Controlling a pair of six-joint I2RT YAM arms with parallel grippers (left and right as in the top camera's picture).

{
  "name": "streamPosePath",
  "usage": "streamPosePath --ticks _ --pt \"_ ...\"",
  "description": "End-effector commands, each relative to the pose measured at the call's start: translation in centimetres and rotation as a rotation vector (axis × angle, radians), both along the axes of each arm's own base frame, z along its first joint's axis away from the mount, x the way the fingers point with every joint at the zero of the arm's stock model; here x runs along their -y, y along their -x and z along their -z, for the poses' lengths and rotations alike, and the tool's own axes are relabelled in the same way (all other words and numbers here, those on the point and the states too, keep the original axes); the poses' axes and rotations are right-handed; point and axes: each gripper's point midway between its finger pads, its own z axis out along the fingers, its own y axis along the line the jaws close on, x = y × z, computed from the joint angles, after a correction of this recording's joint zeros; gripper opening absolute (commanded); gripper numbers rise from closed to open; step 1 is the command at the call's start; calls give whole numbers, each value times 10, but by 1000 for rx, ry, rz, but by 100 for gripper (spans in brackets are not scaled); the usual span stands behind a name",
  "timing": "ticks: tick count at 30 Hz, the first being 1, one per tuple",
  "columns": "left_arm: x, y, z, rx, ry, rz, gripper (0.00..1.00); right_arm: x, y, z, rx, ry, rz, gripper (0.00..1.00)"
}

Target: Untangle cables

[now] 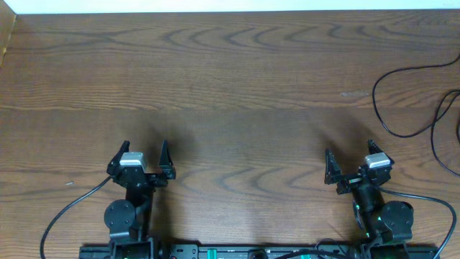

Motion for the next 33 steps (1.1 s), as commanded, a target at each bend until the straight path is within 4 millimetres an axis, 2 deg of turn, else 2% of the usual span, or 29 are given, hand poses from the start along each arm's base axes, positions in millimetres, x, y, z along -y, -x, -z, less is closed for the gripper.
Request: streamPosePath --ticks 1,7,11,33 --pt "-9 2 2 15 -13 -47 92 0 0 1 -5 -13 -2 99" --pt "-12 3 8 -8 -38 -65 92 0 0 1 -5 -13 -2 99" --pt "-11 6 32 -107 -31 -63 92 0 0 1 -5 -13 -2 99" --pt "-11 6 33 -110 -31 -63 92 0 0 1 -5 -13 -2 99"
